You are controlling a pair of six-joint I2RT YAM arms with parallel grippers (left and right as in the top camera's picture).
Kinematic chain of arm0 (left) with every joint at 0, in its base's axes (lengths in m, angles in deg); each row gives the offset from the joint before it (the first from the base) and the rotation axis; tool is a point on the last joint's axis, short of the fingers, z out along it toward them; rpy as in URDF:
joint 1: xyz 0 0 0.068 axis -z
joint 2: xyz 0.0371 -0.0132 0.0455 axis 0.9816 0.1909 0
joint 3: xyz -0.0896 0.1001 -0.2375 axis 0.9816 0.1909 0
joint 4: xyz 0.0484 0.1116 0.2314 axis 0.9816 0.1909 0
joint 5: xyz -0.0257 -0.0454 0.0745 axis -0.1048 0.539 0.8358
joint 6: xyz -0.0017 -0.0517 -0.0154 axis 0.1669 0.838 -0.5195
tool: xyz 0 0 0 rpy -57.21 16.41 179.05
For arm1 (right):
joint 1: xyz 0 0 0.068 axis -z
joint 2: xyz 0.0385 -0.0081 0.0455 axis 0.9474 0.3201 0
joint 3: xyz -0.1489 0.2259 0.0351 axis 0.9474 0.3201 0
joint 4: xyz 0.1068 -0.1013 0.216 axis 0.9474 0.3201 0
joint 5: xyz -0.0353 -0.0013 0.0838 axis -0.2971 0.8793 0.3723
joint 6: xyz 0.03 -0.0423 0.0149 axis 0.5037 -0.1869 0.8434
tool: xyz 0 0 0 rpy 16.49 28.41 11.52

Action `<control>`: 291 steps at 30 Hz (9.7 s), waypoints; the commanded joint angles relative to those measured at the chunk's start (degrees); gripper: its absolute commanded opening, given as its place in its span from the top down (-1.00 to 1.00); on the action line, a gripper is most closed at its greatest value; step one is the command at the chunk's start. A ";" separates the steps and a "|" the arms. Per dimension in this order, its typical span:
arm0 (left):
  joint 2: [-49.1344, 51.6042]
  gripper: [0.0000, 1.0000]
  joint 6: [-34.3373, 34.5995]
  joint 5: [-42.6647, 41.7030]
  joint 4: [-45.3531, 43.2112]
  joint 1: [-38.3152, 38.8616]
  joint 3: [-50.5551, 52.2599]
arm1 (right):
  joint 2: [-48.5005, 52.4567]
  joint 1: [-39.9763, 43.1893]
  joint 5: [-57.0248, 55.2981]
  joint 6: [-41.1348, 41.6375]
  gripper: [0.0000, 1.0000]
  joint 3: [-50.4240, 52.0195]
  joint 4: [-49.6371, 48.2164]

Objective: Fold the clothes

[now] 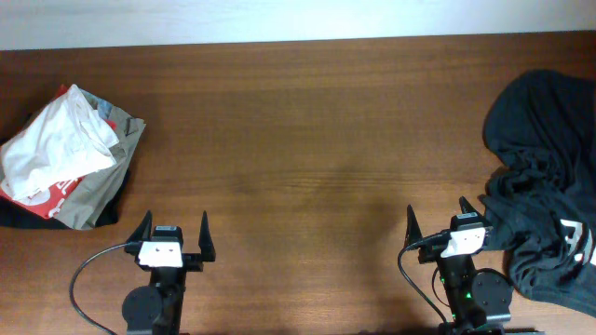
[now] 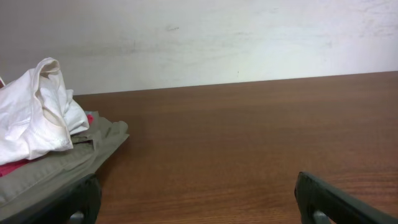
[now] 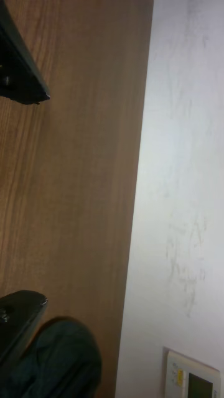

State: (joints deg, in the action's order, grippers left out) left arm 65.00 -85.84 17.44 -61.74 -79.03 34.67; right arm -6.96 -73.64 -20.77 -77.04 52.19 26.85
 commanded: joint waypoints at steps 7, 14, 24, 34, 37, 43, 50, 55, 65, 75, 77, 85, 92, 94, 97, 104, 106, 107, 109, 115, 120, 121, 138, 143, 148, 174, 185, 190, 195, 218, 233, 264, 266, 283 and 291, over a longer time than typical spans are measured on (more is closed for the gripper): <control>-0.61 -0.98 0.55 0.61 0.13 -0.11 0.39 | -0.48 -0.42 -0.52 0.02 -0.98 0.31 0.37; -0.61 -0.98 0.55 0.63 0.13 -0.11 0.39 | -0.48 -0.42 -0.52 0.02 -0.97 0.31 0.37; -0.61 -0.98 0.55 2.12 0.04 -0.13 0.39 | -0.48 -0.42 -0.52 0.02 -0.97 0.31 0.37; 1.70 -0.98 0.57 0.13 1.16 -0.13 -4.35 | 1.31 -0.24 -3.96 0.68 -0.97 -6.05 5.20; 9.81 -0.98 0.55 0.44 7.15 -0.13 -12.07 | 9.38 -0.24 -6.29 0.68 -0.98 -13.88 11.96; 41.09 -0.99 0.57 0.81 17.77 -0.13 -34.45 | 40.65 -0.20 -7.19 0.68 -0.97 -38.40 28.35; 58.82 -0.98 0.57 -0.72 28.48 -0.13 -46.86 | 72.54 8.09 -16.55 9.75 -0.97 -55.21 37.97; 58.82 -0.98 0.57 -0.72 28.44 -0.13 -46.86 | 92.61 29.00 -13.97 16.44 -0.97 -55.21 37.73; 58.82 -0.98 0.57 -0.72 26.56 -0.13 -46.86 | 101.90 25.66 26.01 2.34 0.92 -55.21 38.77; 59.52 -0.99 0.57 -5.03 17.57 -0.11 -46.86 | 99.36 -13.73 14.19 14.21 -0.97 -72.13 24.63; 60.26 -0.99 0.59 -12.57 15.65 -0.11 -46.86 | 95.91 -6.86 2.97 14.19 -0.97 -77.40 39.21; 90.92 -0.99 25.00 -27.67 2.19 23.15 -46.88 | 89.77 17.05 1.84 14.14 -0.97 -78.36 60.26; 100.78 -0.78 27.93 -8.26 -7.43 39.06 -47.10 | 89.77 17.00 1.81 14.16 -0.97 -78.36 60.43; 101.22 0.17 27.98 -8.11 -7.61 39.34 -47.10 | 89.77 17.00 1.81 14.14 -0.97 -78.36 60.67; 101.18 0.99 27.85 -6.95 -7.23 39.15 -47.60 | 89.77 17.00 1.79 14.12 -0.97 -78.36 61.09; 97.15 0.99 13.68 12.85 6.10 14.40 -66.93 | 89.77 17.07 -0.35 14.03 -0.98 -78.36 61.29; 97.15 0.98 13.70 7.78 5.79 3.72 -73.77 | 89.77 17.07 -0.35 14.49 -0.97 -78.36 61.07; 97.15 -0.02 13.70 4.26 8.15 1.03 -75.23 | 89.77 17.07 -0.31 14.64 -0.98 -78.36 60.87; 97.15 -0.99 13.73 -7.30 23.39 0.17 -75.28 | 89.77 17.07 -0.33 14.62 -0.97 -78.36 60.87; 97.22 -0.99 13.77 -13.38 61.94 9.79 -73.33 | 89.77 17.07 -0.33 14.60 -0.97 -78.36 60.87; 97.22 -0.96 21.16 -10.47 60.78 14.60 -61.02 | 89.77 17.07 -0.33 14.60 -0.97 -78.36 60.87; 97.22 -0.94 21.88 -11.74 55.84 14.67 -57.55 | 89.77 17.07 -0.31 14.60 -0.97 -78.36 60.85; 97.02 0.99 38.21 -19.91 34.29 14.49 -52.68 | 89.77 17.07 -0.35 14.16 -0.97 -78.36 61.35; 87.32 0.99 23.23 -13.49 49.18 2.23 -52.87 | 93.48 16.22 7.21 11.63 -0.99 -76.46 60.98; 85.22 0.99 22.71 -12.15 52.13 -0.98 -52.78 | 100.35 10.82 9.11 11.69 -0.87 -67.71 44.17; 76.89 0.99 8.61 -18.56 65.26 -0.79 -61.75 | 81.57 32.65 5.09 12.44 0.92 -71.60 65.31; 80.41 0.99 8.68 -20.61 51.39 -0.90 -65.13 | 88.28 20.50 10.49 10.73 0.86 -71.60 49.57; 99.47 0.99 13.90 -20.28 28.87 -2.56 -65.16 | 102.49 20.26 11.54 10.75 0.86 -71.60 32.98; 103.71 -0.28 15.50 -22.88 28.41 -2.49 -65.16 | 106.20 20.41 4.94 10.14 -0.56 -71.60 33.22; 105.70 0.98 -2.05 -3.26 35.34 15.98 -86.97 | 106.20 20.31 -0.09 10.34 0.42 -59.32 35.30; 110.05 -0.26 3.76 -6.29 39.50 -1.57 -62.62 | 106.20 20.37 -1.70 10.34 0.92 -59.32 37.09; 137.17 0.99 -10.58 -7.02 30.05 14.12 -107.51 | 91.62 19.82 7.52 12.02 -0.20 -71.93 48.30; 135.21 0.99 -5.01 -7.06 35.69 12.85 -115.95 | 92.26 17.62 7.43 11.98 -0.17 -71.93 38.12; 131.36 0.99 -3.98 -7.06 66.36 11.58 -122.99 | 122.60 13.18 -5.68 6.64 -0.46 -71.95 -7.21; 128.34 1.00 -3.98 -7.13 70.64 11.26 -123.01 | 116.63 13.31 -11.91 6.62 0.92 -84.48 16.52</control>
State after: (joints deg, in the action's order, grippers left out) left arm 197.69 -90.34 10.36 6.69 -67.20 -87.97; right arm 114.65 -60.04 -27.28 -70.64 -25.18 33.26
